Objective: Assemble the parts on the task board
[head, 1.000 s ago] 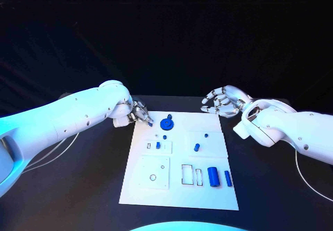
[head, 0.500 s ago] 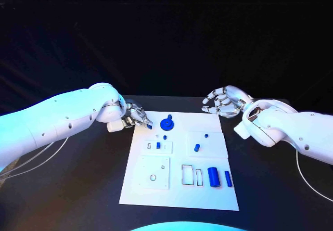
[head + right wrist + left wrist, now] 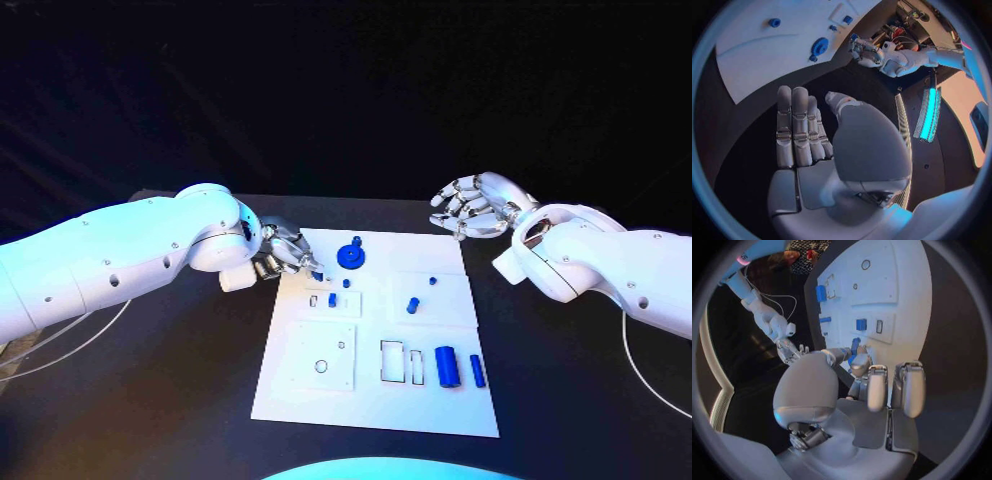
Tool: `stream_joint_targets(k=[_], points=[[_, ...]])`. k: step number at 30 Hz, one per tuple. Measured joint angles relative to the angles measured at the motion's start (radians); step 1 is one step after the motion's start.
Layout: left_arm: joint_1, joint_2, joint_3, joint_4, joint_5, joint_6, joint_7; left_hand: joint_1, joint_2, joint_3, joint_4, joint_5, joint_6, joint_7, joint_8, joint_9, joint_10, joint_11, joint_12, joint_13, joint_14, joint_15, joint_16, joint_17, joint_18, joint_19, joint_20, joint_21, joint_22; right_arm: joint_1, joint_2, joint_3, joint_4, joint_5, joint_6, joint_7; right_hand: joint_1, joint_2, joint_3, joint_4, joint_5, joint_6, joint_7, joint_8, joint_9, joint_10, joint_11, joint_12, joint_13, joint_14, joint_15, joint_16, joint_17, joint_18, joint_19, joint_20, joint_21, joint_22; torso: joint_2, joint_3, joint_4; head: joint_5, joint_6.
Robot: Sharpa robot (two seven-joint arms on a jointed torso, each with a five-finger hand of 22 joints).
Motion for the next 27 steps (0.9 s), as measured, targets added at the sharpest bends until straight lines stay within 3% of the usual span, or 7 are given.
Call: stream_joint_targets(k=[7, 10, 13, 16, 17, 27], points=[[-0.01, -0.026, -0.015, 0.052, -0.09, -0.027, -0.004, -0.005, -0.005, 0.0, 0.0, 0.005, 0.001, -0.001, 0.003, 0.0, 0.005, -0.005, 0.005, 0.005, 0.0, 0.0, 0.0, 0.0, 0.0, 0.0, 0.0, 0.0, 0.0, 0.0, 0.002, 0.0, -0.018, 0.036, -0.011, 0.019, -0.013, -0.013, 0.035, -0.035, 0.005, -0.044, -0.004, -0.01, 0.01, -0.081, 0.048, -0.137, -0.166, -0.102, 0.051, -0.262, -0.069, 0.0, -0.064, 0.046, -0.172, -0.143, 0.001, 0.0005, 0.0, 0.011, -0.003], [-0.016, -0.034, -0.022, 0.072, -0.131, -0.038, -0.006, -0.011, -0.011, 0.003, 0.003, 0.013, 0.01, -0.003, 0.003, 0.0, 0.012, -0.005, 0.005, 0.009, 0.0, 0.0, 0.0, 0.0, 0.0, 0.0, 0.0, 0.0, 0.0, 0.0, 0.004, 0.0, -0.026, 0.055, -0.012, 0.027, -0.023, -0.003, 0.05, -0.05, 0.011, -0.064, -0.008, -0.04, -0.016, -0.106, 0.07, -0.205, -0.257, -0.184, 0.087, -0.382, -0.128, 0.0, -0.119, 0.077, -0.255, -0.218, 0.002, 0.0005, -0.0008, 0.014, -0.005], [-0.023, -0.038, -0.027, 0.09, -0.164, -0.049, -0.008, -0.011, -0.011, 0.003, 0.003, 0.013, 0.011, -0.004, 0.003, 0.0, 0.014, -0.005, 0.012, 0.015, 0.0, 0.0, 0.0, 0.0, 0.0, 0.0, 0.0, 0.0, 0.0, 0.0, 0.006, -0.001, -0.035, 0.075, -0.013, 0.035, -0.033, 0.001, 0.051, -0.073, 0.012, -0.068, -0.011, -0.067, -0.046, -0.103, 0.086, -0.252, -0.33, -0.229, 0.108, -0.461, -0.177, 0.0, -0.144, 0.102, -0.32, -0.29, 0.002, 0.0005, -0.0015, 0.017, -0.007], [-0.027, -0.043, -0.032, 0.105, -0.183, -0.06, -0.01, -0.017, -0.017, 0.009, 0.002, 0.022, 0.016, -0.009, 0.003, 0.0, 0.021, -0.007, 0.017, 0.02, 0.0, 0.0, 0.0, 0.0, 0.0, 0.0, 0.0, 0.0, 0.0, -0.001, 0.009, -0.001, -0.042, 0.093, -0.013, 0.043, -0.042, 0.008, 0.046, -0.088, 0.015, -0.068, -0.011, -0.086, -0.068, -0.107, 0.093, -0.284, -0.38, -0.242, 0.121, -0.503, -0.21, 0.0, -0.153, 0.111, -0.354, -0.343, 0.003, 0.0005, -0.002, 0.019, -0.008], [-0.028, -0.044, -0.032, 0.109, -0.186, -0.063, -0.011, -0.022, -0.022, 0.07, -0.059, 0.023, 0.016, -0.008, 0.003, -0.001, 0.022, -0.007, 0.017, 0.021, 0.002, -0.002, 0.0, 0.0, 0.0, 0.002, -0.002, 0.0, 0.0, -0.001, 0.01, -0.001, -0.043, 0.098, -0.013, 0.044, -0.045, 0.011, 0.044, -0.093, 0.015, -0.068, -0.011, -0.089, -0.073, -0.107, 0.093, -0.29, -0.39, -0.243, 0.122, -0.511, -0.217, 0.0, -0.152, 0.114, -0.359, -0.355, 0.003, 0.0006, -0.0022, 0.02, -0.009], [-0.031, -0.048, -0.037, 0.134, -0.204, -0.086, -0.017, -0.04, -0.032, 0.076, -0.056, 0.049, 0.02, -0.005, 0.007, -0.001, 0.034, -0.012, 0.017, 0.025, 0.0, -0.007, 0.0, 0.0, 0.0, 0.004, -0.004, 0.004, 0.0, -0.002, 0.011, -0.002, -0.049, 0.132, -0.012, 0.059, -0.052, 0.017, 0.037, -0.106, 0.019, -0.068, -0.011, -0.101, -0.092, -0.11, 0.097, -0.309, -0.433, -0.246, 0.126, -0.537, -0.246, 0.0, -0.158, 0.123, -0.359, -0.418, 0.003, 0.0006, -0.0028, 0.023, -0.017]])
